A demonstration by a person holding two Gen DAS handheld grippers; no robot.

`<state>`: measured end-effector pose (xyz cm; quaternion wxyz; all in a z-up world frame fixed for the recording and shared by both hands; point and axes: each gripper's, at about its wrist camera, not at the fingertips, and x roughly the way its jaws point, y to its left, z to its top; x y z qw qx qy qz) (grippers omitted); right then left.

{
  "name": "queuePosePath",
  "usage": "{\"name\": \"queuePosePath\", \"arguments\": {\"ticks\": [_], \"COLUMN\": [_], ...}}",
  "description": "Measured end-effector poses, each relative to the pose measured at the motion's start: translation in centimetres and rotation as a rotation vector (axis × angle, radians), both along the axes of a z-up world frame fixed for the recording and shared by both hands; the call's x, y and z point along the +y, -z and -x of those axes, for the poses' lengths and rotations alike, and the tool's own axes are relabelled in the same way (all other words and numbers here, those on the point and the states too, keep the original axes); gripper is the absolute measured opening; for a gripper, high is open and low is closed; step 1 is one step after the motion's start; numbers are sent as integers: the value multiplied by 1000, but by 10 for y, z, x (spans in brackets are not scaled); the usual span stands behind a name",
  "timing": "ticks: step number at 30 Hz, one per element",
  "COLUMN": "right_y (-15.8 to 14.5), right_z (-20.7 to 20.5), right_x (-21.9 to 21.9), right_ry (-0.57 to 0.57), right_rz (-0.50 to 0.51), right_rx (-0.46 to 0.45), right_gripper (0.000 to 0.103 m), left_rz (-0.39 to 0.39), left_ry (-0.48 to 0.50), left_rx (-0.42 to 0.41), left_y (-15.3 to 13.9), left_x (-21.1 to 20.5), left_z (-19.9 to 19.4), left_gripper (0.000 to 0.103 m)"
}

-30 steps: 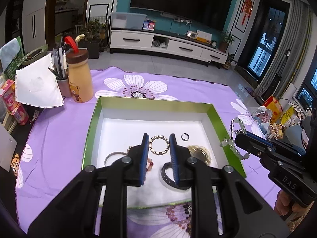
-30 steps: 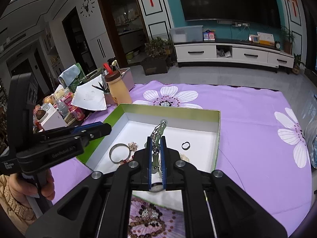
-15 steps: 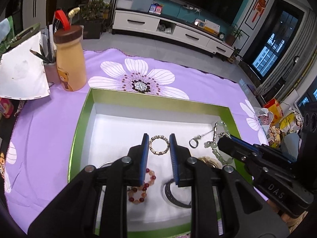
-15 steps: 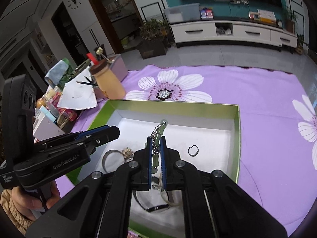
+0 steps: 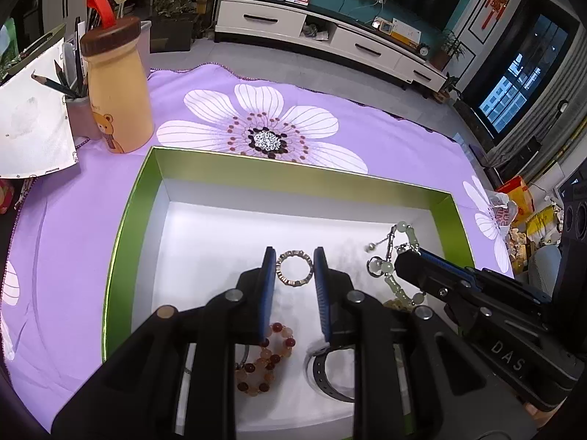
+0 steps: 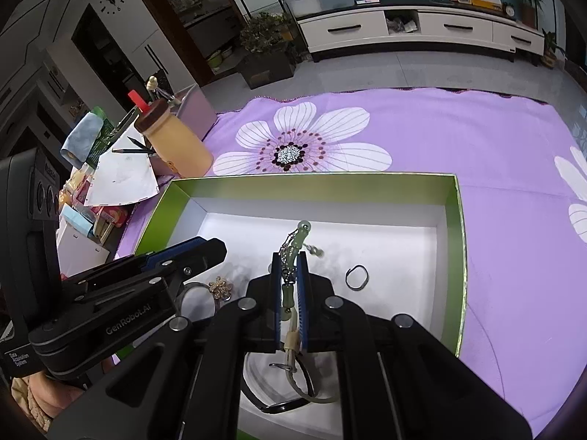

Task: Organize jewelry
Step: 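Carry the silver ring and jade chain into the green box with both grippers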

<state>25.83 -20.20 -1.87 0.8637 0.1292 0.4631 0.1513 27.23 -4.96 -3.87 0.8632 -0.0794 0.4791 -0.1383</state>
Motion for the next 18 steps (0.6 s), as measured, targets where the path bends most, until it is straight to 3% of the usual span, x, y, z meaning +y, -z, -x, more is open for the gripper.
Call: {"name": "queuePosePath", "arguments": {"ticks": [18], "right_y": [13], "right_z": [-11], "right_x": [6], "right_ry": [-7], "right_rz": [19], "right_rx": [34], "right_gripper": [7], "left_rz": [-38], "left_ry": [4], "left_rx": [27], "left_y": [16], "left_x": [-6], "left_z": [-7], "left_gripper": [21]}}
